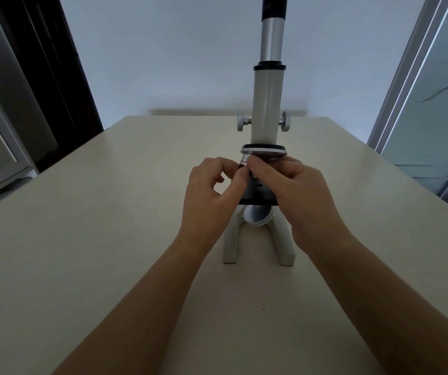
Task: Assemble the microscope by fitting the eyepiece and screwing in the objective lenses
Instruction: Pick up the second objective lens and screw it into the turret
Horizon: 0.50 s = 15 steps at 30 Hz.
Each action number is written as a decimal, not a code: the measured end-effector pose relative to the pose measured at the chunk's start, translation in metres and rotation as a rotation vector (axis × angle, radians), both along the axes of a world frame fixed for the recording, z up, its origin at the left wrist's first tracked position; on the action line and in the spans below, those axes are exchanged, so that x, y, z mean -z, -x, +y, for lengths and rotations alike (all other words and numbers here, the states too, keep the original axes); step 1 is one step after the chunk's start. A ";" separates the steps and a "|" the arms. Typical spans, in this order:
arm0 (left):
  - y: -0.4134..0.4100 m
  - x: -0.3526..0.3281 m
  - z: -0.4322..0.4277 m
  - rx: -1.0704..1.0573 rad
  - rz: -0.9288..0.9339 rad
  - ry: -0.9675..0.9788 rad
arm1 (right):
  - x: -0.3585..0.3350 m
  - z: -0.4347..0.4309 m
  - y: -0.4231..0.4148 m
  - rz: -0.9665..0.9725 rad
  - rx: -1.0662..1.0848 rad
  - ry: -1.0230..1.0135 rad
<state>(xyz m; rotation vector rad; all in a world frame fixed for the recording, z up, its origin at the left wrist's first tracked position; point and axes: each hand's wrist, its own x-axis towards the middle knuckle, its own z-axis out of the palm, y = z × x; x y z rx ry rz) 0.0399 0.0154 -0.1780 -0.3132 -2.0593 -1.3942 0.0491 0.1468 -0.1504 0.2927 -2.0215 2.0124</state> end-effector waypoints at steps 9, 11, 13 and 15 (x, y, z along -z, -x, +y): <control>0.001 0.000 -0.001 0.050 -0.021 -0.050 | 0.000 0.001 -0.001 -0.003 -0.033 -0.002; 0.001 0.000 0.000 0.033 -0.017 -0.042 | -0.001 0.001 -0.001 -0.004 -0.008 -0.021; 0.000 -0.001 0.000 0.022 -0.012 -0.039 | -0.002 0.002 0.000 -0.004 0.008 -0.021; 0.000 0.000 0.001 0.014 -0.010 -0.033 | -0.002 0.001 0.001 0.002 0.013 -0.023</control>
